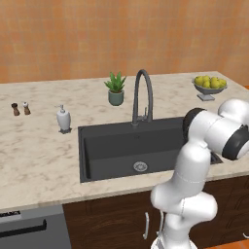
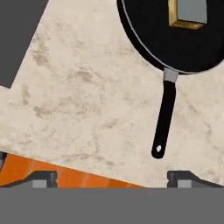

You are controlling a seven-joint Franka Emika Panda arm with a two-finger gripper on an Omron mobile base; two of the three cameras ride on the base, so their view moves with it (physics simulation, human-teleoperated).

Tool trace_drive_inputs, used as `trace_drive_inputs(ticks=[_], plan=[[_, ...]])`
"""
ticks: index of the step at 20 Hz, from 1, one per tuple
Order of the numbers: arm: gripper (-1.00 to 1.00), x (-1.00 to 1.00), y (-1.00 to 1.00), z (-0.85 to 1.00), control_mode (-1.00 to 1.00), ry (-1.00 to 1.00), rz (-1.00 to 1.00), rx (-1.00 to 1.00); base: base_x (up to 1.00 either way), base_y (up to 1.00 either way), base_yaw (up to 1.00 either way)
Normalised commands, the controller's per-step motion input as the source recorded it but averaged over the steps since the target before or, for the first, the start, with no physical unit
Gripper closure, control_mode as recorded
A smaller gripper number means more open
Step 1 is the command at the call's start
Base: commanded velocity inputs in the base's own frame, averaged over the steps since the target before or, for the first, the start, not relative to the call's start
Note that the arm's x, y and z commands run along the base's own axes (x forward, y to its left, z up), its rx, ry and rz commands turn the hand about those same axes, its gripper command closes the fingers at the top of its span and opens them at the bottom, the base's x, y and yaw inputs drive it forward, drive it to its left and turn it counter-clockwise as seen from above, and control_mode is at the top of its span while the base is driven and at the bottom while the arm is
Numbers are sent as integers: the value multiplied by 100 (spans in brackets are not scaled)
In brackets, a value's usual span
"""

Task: Pick the pan and sponge and place them into the sink. Then turn on the water.

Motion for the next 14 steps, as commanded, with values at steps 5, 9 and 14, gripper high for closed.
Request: trace_drive_inputs(ticks=[5, 9, 14], plan=[[-100, 1, -39, 13, -100, 20, 0, 3, 0, 0, 0], [-100, 0, -45, 4, -100, 5, 0, 9, 0, 0, 0], [-100, 0, -44, 4, -100, 0, 0, 12, 0, 0, 0]])
